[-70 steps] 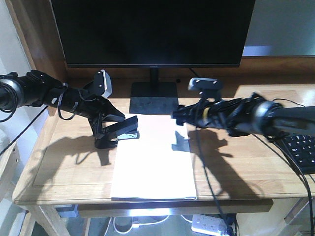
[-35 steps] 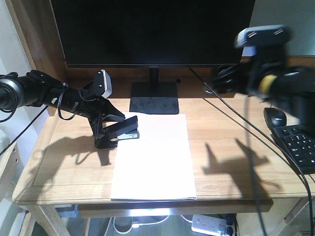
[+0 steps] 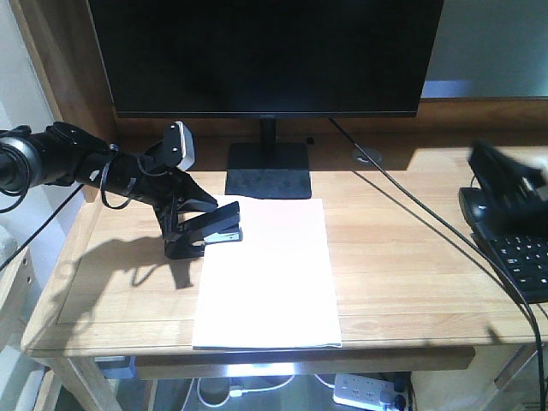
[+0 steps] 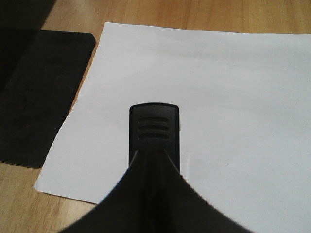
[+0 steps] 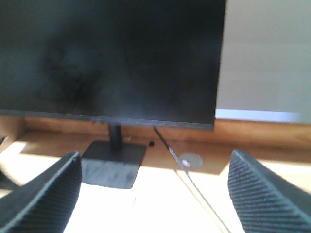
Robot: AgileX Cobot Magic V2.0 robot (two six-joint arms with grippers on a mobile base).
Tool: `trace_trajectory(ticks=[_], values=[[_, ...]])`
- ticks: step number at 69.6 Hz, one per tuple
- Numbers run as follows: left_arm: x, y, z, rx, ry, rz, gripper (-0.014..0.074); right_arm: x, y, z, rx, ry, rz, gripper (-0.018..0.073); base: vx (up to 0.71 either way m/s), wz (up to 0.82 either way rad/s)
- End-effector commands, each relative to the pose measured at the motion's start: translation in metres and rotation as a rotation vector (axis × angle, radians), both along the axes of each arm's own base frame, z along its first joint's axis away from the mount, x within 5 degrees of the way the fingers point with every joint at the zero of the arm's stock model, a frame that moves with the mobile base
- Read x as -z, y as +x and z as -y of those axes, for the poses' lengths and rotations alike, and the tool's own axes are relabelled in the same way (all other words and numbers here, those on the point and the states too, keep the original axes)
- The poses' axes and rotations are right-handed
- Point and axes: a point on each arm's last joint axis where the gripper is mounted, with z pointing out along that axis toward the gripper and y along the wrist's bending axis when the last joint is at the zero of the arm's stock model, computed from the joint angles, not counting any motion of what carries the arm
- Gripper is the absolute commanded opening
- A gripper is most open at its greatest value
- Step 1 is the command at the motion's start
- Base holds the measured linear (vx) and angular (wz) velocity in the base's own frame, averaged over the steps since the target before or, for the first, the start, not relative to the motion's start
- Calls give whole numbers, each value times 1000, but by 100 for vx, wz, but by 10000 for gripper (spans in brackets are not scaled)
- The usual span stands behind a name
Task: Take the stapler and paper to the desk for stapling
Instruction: 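Open the right gripper and withdraw it away from the paper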
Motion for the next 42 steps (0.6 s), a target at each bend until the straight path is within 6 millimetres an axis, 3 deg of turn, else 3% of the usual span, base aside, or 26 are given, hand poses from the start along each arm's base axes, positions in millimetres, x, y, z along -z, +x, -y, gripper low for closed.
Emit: trace_trajectory(ticks=[1, 18, 32, 42], values=[[-39, 0, 4, -14, -67, 70, -6, 3, -22, 7, -5, -54, 71, 578, 0, 0], [-39, 0, 4, -14, -67, 70, -6, 36, -70, 19, -26, -25, 163, 578, 0, 0], [-39, 0, 4, -14, -67, 70, -6, 55, -86, 24, -31, -10, 206, 578, 0, 0], [-39, 0, 4, -14, -67, 70, -6, 55, -88, 24, -33, -8, 214, 578, 0, 0]])
